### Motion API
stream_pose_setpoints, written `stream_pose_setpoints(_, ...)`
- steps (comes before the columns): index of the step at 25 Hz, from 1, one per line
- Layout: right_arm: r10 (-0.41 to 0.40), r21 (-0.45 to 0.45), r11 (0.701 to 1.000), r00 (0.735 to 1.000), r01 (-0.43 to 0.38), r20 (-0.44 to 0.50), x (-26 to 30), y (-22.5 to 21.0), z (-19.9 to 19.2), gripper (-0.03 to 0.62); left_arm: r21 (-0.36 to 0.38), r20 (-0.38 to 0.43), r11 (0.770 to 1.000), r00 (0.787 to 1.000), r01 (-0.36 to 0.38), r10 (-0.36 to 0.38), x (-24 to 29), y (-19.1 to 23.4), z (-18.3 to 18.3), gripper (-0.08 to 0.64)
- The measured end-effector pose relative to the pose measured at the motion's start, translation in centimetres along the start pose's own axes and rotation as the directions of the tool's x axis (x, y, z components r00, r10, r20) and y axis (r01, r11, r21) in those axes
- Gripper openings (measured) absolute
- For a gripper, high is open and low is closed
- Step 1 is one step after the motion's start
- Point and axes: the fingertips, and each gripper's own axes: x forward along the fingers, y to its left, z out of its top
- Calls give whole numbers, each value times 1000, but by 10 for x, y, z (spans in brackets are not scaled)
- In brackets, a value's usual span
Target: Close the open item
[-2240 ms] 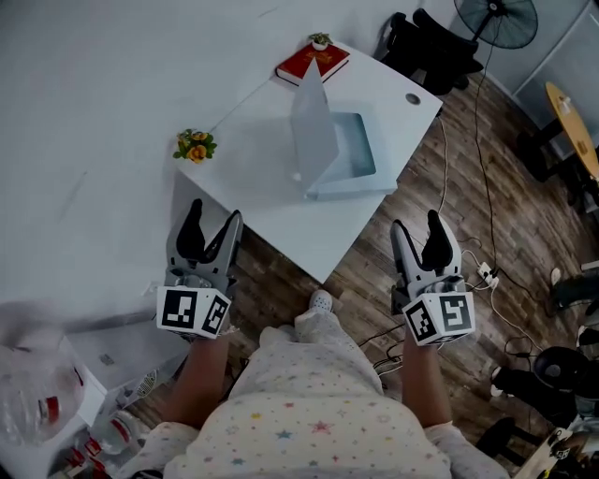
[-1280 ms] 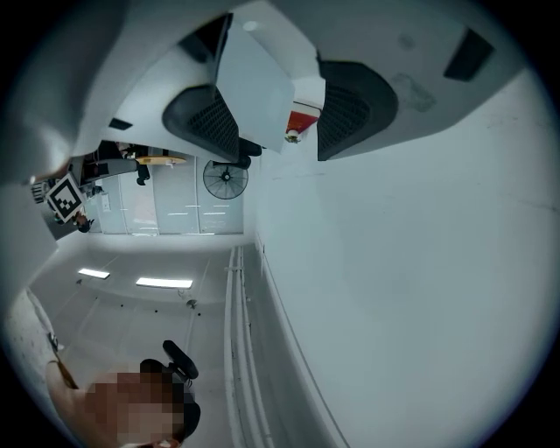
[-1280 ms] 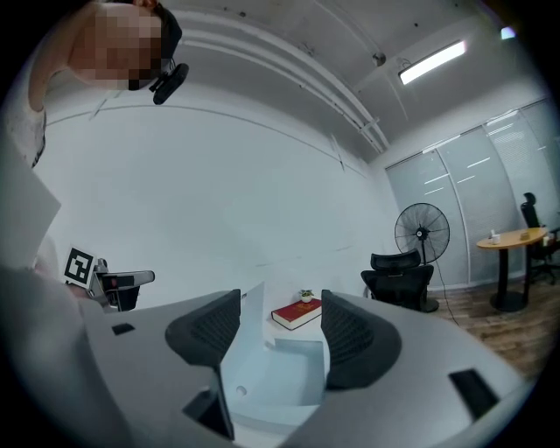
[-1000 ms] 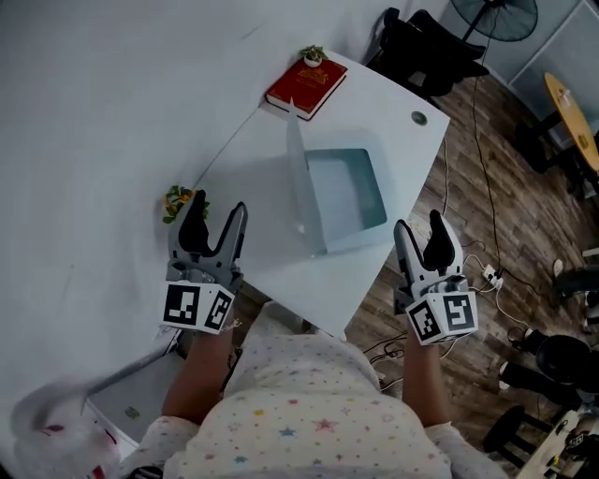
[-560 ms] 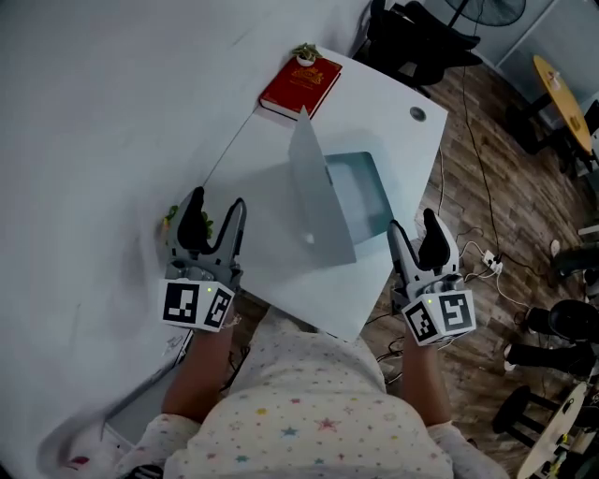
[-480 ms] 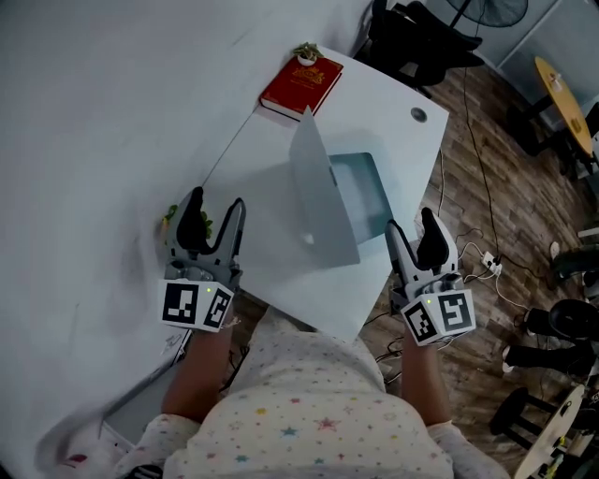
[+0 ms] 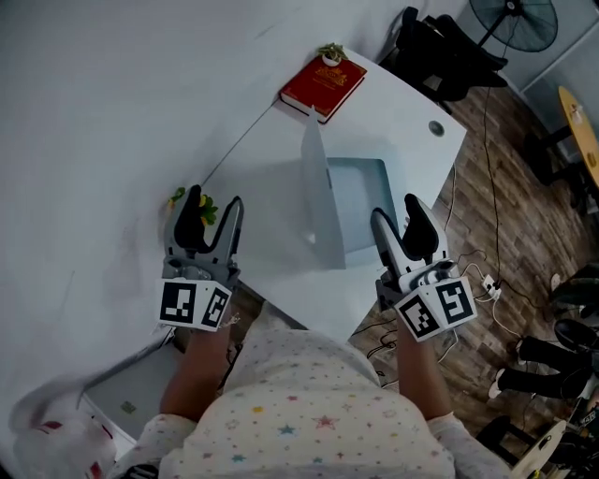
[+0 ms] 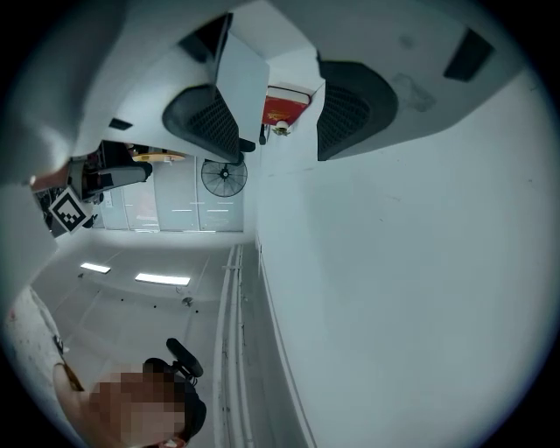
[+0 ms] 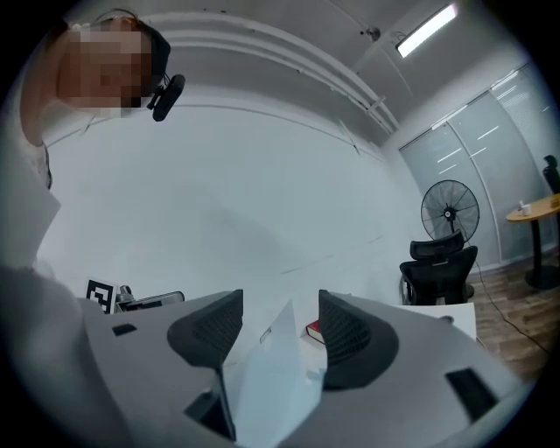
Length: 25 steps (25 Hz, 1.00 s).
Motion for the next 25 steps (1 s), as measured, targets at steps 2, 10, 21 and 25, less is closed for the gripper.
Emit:
stream_pose_setpoints(2,19,-9,1000,1000,-19,-1,4,5,-1,252,5,10,1000,1000,-23,23,-6,4,1,261)
stream_pose_setpoints(10,63,-39,997,997,-65,-47,18,18,-12,242,11,22,997,997,-76,76,-19,11,2,261)
stream_pose_setpoints(21,126,-14,991,971,-131,-206,42,38,-54,222,-9,8,991,991,-131,131,-44,16,-9,261)
stream_pose_setpoints(25,158,13,987,964,-159,-214,47,49,-58,216,-16,-3,988,989,-151,151,-51,22,-13,261)
